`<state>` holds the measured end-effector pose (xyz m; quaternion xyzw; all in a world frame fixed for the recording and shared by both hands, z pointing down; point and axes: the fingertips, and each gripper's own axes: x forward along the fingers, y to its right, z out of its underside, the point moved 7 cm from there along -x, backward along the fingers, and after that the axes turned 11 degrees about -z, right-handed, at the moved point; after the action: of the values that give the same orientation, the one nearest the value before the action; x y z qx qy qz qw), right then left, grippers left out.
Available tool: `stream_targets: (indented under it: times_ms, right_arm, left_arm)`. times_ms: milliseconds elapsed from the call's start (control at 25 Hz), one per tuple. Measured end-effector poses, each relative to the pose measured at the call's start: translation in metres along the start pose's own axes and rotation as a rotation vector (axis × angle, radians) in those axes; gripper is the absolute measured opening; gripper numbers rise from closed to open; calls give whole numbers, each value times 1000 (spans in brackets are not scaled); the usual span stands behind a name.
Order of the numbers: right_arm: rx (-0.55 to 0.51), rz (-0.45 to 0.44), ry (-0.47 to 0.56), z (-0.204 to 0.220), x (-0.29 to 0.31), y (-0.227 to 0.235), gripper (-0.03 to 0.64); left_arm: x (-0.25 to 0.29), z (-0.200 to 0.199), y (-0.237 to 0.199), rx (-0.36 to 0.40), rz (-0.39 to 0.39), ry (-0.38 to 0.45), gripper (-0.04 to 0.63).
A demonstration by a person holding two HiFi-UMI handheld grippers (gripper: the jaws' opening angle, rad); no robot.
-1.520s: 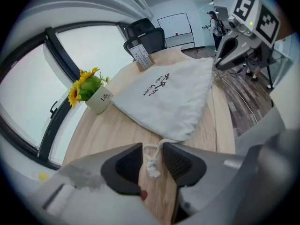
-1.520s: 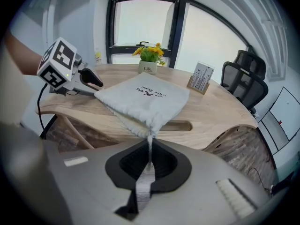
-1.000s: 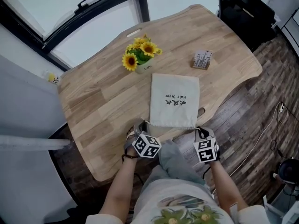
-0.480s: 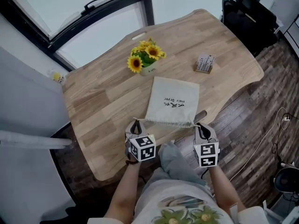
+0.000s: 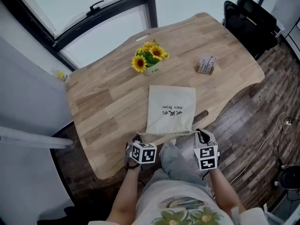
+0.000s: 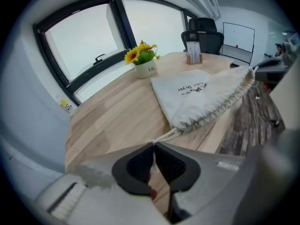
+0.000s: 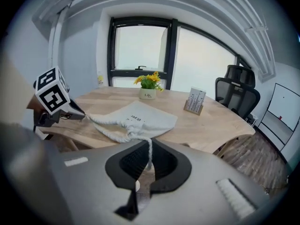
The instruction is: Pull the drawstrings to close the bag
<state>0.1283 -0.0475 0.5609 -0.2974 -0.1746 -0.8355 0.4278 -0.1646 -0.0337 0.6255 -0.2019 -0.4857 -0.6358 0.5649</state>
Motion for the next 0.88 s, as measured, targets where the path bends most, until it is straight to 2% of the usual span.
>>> stream_targets:
  times_ms: [80, 160, 240, 320, 520, 640, 760, 880]
  right_arm:
    - [-18, -13, -22, 7, 3, -5, 5]
    - [-20, -20, -32, 11, 3, -8, 4]
    - [-9, -21, -36, 14, 3, -8, 4]
    - [-1, -22, -37, 15, 3, -8, 4]
    - [4, -28, -41, 15, 5, -9, 3]
    - [7, -34, -46, 16, 5, -10, 3]
    - [10, -37, -50, 17, 4, -11, 5]
    - [16, -40, -55, 19, 4, -10, 3]
  left_arm:
    - [4, 10, 3, 51, -3, 6, 18]
    - [2, 13, 2, 71, -23, 31, 36]
    - [-1, 13, 1, 78, -38, 66, 111]
    - [-2, 11, 2, 117, -45, 100, 160]
    - [6, 1, 16, 326, -62, 175, 218]
    - [11, -4, 23, 410, -52, 209, 218]
    - [15, -6, 24, 414, 8, 229, 216]
    - [14, -8, 22, 400, 41, 246, 112]
